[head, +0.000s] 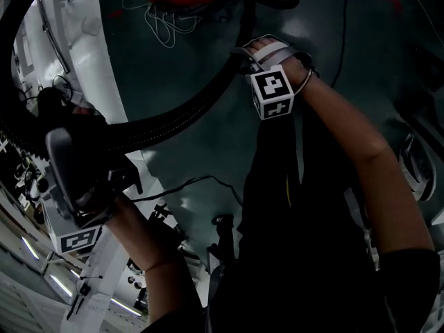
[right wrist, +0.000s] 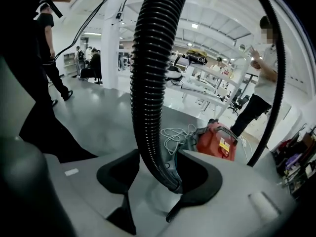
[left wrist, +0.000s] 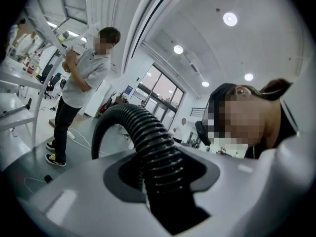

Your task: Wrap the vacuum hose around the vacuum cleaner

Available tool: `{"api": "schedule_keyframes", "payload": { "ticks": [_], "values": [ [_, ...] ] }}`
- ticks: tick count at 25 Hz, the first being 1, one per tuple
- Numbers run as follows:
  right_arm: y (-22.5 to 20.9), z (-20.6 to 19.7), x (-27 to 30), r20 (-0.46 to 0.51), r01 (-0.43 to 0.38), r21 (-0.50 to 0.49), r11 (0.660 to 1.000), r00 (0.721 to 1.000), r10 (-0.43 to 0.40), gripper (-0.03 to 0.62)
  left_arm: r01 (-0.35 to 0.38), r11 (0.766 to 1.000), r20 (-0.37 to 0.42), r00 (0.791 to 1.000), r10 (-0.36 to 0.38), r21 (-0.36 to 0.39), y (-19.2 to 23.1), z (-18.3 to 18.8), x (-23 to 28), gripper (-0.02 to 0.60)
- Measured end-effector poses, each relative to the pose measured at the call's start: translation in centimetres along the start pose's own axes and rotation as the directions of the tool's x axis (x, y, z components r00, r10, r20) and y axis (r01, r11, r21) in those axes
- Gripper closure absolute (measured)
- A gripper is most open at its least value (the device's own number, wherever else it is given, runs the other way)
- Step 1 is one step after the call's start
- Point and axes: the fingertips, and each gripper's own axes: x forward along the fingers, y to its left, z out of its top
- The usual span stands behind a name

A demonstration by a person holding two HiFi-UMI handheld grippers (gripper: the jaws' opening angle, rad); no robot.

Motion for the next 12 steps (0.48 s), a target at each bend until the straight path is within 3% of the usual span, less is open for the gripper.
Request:
{"api": "schedule_keyframes", "payload": {
  "ticks": [12],
  "values": [
    [2.1,1.7,3.9,0.0,-0.063,0.018,0.998,0.998,0.063,0.373,-0.008,0.998,-0.022,1.0,0.006,-0.061,1.6,-1.2,-1.8,0.4]
  ]
}}
